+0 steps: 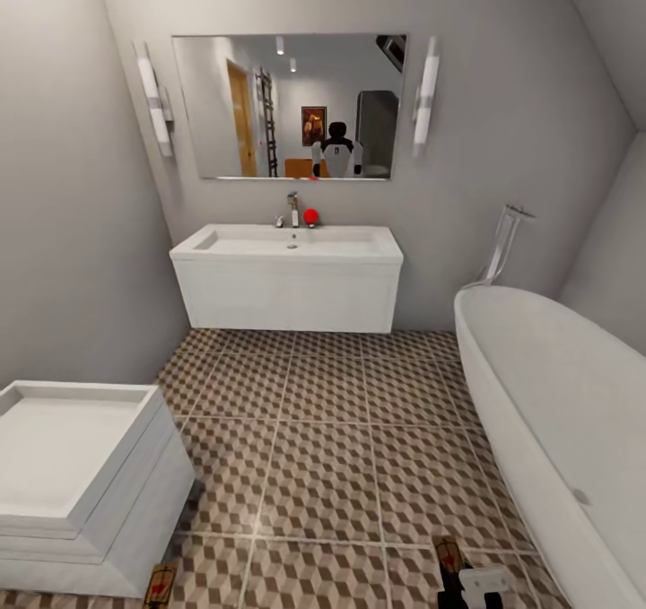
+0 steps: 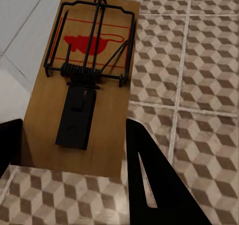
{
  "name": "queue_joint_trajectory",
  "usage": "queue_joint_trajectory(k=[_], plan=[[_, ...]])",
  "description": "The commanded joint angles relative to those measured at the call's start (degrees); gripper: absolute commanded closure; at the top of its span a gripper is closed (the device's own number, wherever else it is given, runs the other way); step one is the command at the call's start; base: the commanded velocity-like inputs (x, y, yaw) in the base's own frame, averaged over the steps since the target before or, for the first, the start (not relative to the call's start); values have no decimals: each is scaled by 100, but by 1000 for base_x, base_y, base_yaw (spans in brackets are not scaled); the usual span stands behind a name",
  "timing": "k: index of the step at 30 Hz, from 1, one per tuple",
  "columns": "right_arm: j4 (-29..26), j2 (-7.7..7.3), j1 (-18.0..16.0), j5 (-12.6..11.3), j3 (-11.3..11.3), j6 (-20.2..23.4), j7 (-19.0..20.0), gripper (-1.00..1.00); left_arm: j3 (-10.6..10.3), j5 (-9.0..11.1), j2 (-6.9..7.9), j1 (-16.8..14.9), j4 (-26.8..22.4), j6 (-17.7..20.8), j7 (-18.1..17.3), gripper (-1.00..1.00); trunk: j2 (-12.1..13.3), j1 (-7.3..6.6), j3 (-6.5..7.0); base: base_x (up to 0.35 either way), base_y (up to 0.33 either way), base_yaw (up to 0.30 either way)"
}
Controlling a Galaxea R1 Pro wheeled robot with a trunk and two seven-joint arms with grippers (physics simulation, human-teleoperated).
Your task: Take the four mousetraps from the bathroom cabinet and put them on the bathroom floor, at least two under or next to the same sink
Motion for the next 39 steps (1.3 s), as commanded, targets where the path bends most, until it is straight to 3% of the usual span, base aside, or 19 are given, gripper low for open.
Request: queue_joint_trajectory(k=[1,39], plan=[[2,-4,-3,37,4,-12,-13,100,-46,-21,-4,-6,16,-12,71,100,-2,3,-5,330,0,0],[11,-2,-3,45,13,-19,-7,100,-44,-21,0,-6,16,-8,71,100,-2,3,7,330,0,-34]])
